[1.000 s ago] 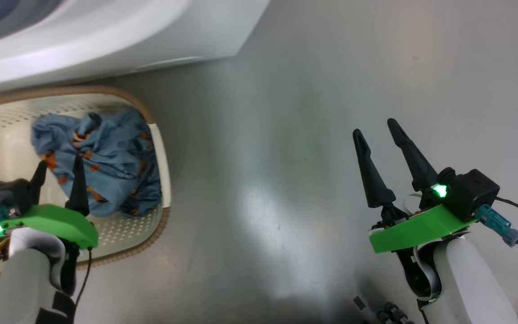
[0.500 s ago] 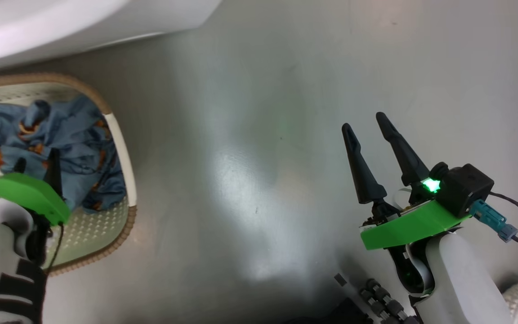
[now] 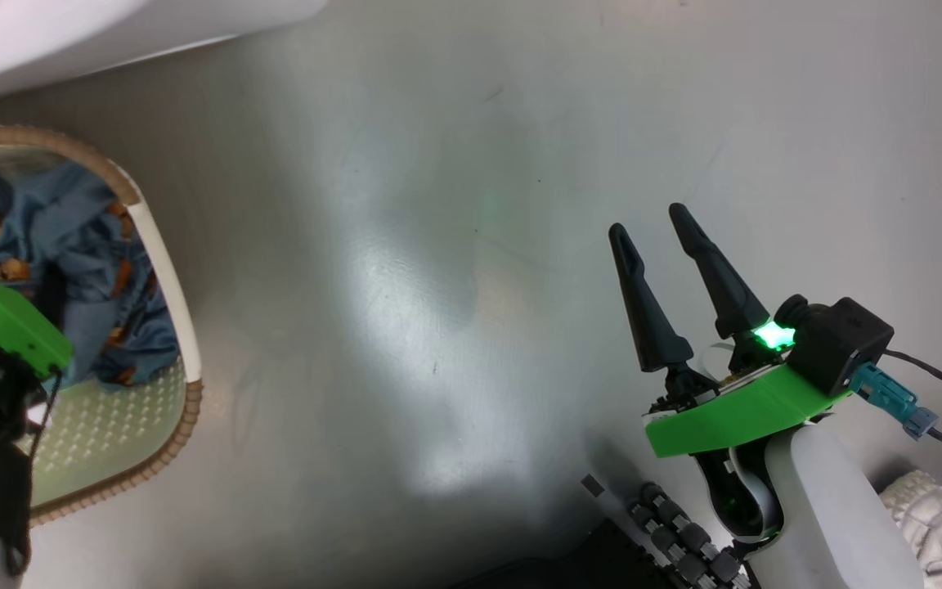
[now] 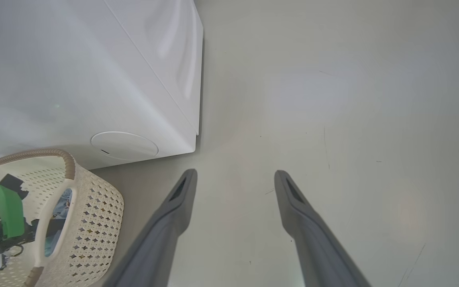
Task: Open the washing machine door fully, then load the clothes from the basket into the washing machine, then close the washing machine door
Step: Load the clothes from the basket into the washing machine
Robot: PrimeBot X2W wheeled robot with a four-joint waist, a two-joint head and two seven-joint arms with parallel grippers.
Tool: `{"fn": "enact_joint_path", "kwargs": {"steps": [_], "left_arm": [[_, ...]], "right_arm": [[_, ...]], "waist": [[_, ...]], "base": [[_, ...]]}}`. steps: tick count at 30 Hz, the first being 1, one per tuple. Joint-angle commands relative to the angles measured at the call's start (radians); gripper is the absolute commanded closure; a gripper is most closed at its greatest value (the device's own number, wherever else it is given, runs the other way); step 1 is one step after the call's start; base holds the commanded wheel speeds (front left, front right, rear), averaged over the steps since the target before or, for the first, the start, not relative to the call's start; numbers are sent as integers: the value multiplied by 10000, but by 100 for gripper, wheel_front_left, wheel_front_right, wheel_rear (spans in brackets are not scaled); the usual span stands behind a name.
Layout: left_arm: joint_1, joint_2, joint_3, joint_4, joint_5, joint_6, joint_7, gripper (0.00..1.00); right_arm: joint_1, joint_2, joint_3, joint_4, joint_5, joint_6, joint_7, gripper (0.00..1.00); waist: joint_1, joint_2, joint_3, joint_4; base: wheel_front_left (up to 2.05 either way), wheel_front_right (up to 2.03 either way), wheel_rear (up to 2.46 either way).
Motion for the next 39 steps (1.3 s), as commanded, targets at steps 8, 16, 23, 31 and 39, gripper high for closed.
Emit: {"fn": "enact_joint_path", "kwargs": {"steps": [8,16,23,31,39], "left_arm": [[-342,482,416,303,-421,191,627,0],[-364,216,475,301,-755,113,447,100],[153,-148,342,-41,-1359,-6,-207,100],[1400,-409,-487,-1227,-2435,-13,-850,100],[2800,-482,-1367,-2269,-3592,-14,-1886,100]], "right_arm": [[329,41,356,-306,232,98,-48,0],[341,41,300,-326,217,98,-48,0],[184,41,-100,-396,-53,98,-48,0],[140,41,-531,-331,-454,98,-48,0],[344,35,-814,-137,-887,98,-48,0]], "waist": [[0,0,284,-306],[0,0,144,-272],[0,0,-469,35],[0,0,-1449,470],[0,0,-2781,973]], "base": [[0,0,0],[0,0,0],[0,0,0],[0,0,0],[0,0,0]]}}
